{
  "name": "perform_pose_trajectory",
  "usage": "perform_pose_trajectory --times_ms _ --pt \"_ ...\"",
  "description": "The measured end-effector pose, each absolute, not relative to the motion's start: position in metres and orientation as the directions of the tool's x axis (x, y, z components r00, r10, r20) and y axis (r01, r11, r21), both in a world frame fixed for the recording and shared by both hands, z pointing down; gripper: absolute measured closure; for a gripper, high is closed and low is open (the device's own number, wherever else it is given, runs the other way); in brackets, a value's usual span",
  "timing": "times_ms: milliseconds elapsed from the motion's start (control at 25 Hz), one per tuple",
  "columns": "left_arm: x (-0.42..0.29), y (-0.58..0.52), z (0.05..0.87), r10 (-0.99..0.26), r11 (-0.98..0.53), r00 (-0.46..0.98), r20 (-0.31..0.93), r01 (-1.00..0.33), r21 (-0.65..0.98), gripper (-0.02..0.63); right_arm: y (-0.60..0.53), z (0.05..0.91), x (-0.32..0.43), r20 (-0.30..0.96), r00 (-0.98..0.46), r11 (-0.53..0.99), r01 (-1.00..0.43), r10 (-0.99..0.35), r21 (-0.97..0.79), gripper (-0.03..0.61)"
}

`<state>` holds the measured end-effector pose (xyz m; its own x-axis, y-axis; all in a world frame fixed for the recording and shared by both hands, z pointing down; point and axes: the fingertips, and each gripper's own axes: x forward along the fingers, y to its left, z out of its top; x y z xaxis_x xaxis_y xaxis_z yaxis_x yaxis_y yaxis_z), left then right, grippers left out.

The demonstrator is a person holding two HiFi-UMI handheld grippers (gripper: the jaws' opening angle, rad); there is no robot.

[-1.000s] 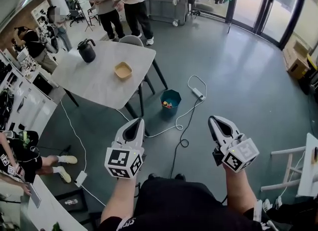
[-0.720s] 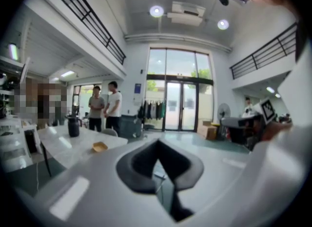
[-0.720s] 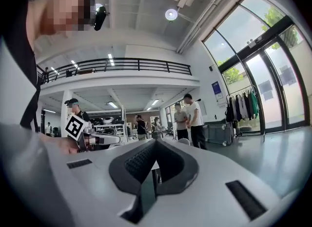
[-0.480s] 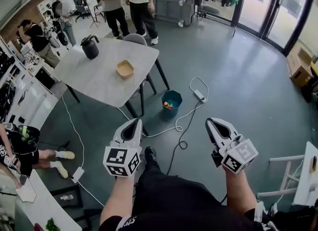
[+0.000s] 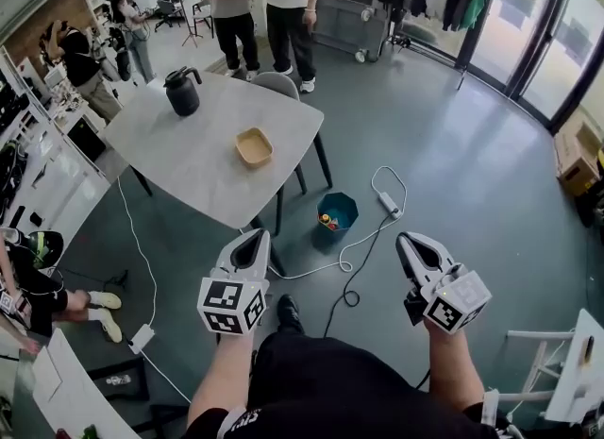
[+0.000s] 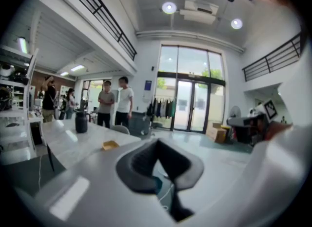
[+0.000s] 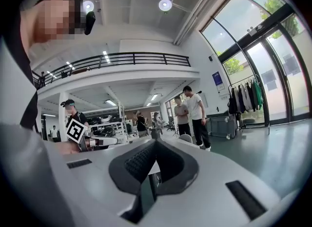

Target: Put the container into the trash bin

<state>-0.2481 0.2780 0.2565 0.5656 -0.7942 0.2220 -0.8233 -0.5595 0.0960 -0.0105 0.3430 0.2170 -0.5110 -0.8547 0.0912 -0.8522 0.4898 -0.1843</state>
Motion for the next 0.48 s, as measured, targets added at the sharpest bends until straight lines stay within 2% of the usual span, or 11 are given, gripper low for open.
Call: perform_pose_trajectory --times_ms 480 --pt "-0.28 0.15 0.262 -0.742 -0.618 0.623 0.248 -0.779 0.105 0.604 0.216 0.23 -0.076 0.168 -0.521 0.485 -0.848 -0.837 -0.212 0.588"
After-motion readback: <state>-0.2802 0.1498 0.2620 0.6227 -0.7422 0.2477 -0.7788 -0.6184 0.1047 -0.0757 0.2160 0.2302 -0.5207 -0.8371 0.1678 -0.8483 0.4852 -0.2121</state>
